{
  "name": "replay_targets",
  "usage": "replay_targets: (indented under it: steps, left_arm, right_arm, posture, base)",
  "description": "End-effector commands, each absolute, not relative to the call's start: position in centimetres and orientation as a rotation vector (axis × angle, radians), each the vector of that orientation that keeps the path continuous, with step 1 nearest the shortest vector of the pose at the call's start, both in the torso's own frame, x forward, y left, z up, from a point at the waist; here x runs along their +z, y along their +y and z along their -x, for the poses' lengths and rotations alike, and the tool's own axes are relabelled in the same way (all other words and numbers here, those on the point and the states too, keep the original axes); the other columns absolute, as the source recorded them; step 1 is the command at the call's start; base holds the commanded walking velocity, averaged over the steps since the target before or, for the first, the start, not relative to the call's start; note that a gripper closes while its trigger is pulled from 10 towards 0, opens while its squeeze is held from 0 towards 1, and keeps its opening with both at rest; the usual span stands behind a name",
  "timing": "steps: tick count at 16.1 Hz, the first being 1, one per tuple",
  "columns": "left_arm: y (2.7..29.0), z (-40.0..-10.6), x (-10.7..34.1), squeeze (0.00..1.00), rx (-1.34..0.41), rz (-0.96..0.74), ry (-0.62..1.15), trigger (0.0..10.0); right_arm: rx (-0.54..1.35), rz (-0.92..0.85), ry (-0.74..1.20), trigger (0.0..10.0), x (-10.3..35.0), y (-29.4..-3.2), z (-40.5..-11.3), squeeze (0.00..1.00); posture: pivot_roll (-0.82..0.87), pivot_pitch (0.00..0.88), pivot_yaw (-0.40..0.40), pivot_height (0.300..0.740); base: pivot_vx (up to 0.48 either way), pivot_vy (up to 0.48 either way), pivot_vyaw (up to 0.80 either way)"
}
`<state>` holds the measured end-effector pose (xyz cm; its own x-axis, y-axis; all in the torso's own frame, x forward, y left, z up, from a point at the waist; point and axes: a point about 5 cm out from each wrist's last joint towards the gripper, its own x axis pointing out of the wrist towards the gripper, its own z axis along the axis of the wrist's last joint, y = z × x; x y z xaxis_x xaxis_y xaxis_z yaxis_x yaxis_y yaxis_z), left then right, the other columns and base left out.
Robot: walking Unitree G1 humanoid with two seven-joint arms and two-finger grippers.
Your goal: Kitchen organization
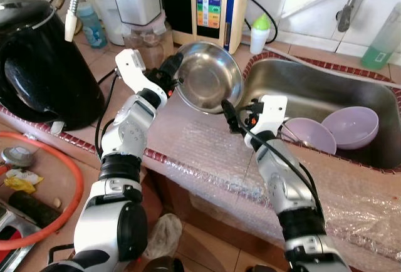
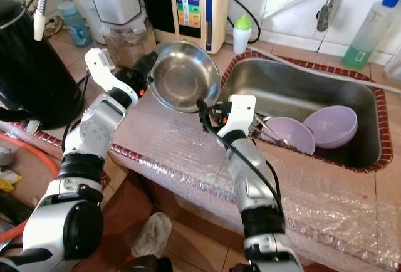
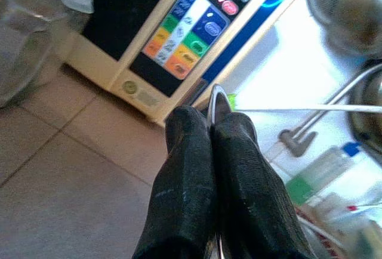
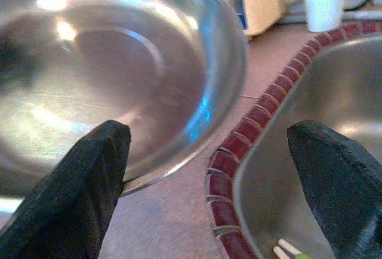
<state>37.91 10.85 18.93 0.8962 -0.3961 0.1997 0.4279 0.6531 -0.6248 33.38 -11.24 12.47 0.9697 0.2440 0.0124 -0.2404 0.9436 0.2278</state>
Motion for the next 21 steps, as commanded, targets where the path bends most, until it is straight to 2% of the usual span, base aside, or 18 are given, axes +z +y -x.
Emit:
replay_targets:
  steps: [1, 2, 3, 10, 16, 21]
  left_arm:
    - [10.6, -37.7, 19.6, 0.00, -0.506, 0.723, -0.070, 0.0]
    - [10.4, -37.6, 19.6, 0.00, -0.531, 0.727, -0.067, 0.0]
    - [10.1, -37.3, 19.8, 0.00, -0.563, 0.744, -0.073, 0.0]
    - [9.7, -36.7, 20.0, 0.00, -0.620, 0.750, -0.088, 0.0]
    - [9.9, -36.7, 19.9, 0.00, -0.611, 0.734, -0.083, 0.0]
    - [9.8, -36.7, 19.8, 0.00, -0.616, 0.727, -0.074, 0.0]
  right_arm:
    - [0.236, -0.252, 0.013, 10.0, 12.7, -11.1, -33.7, 0.00]
    - [0.220, -0.291, 0.008, 7.8, 13.1, -11.1, -34.3, 0.00]
    - [0.202, -0.343, 0.007, 0.0, 13.4, -11.2, -34.8, 0.00]
    - [0.135, -0.582, 0.054, 0.0, 14.8, -12.5, -36.6, 0.00]
    - [0.079, -0.611, 0.166, 0.0, 13.2, -12.8, -36.5, 0.00]
    - [0.052, -0.693, 0.174, 0.0, 13.1, -13.3, -36.6, 0.00]
  posture:
    - [-0.05, 0.006, 0.082, 0.740]
    - [-0.05, 0.002, 0.080, 0.740]
    - [-0.05, 0.002, 0.079, 0.740]
    - [-0.04, 0.000, 0.065, 0.740]
    - [-0.04, 0.000, 0.068, 0.740]
    - [-0.04, 0.004, 0.077, 0.740]
  base:
    - [0.000, 0.000, 0.00]
    - [0.000, 0.000, 0.00]
    - [0.000, 0.000, 0.00]
    - [0.000, 0.000, 0.00]
    - [0.000, 0.000, 0.00]
    - [0.000, 0.000, 0.00]
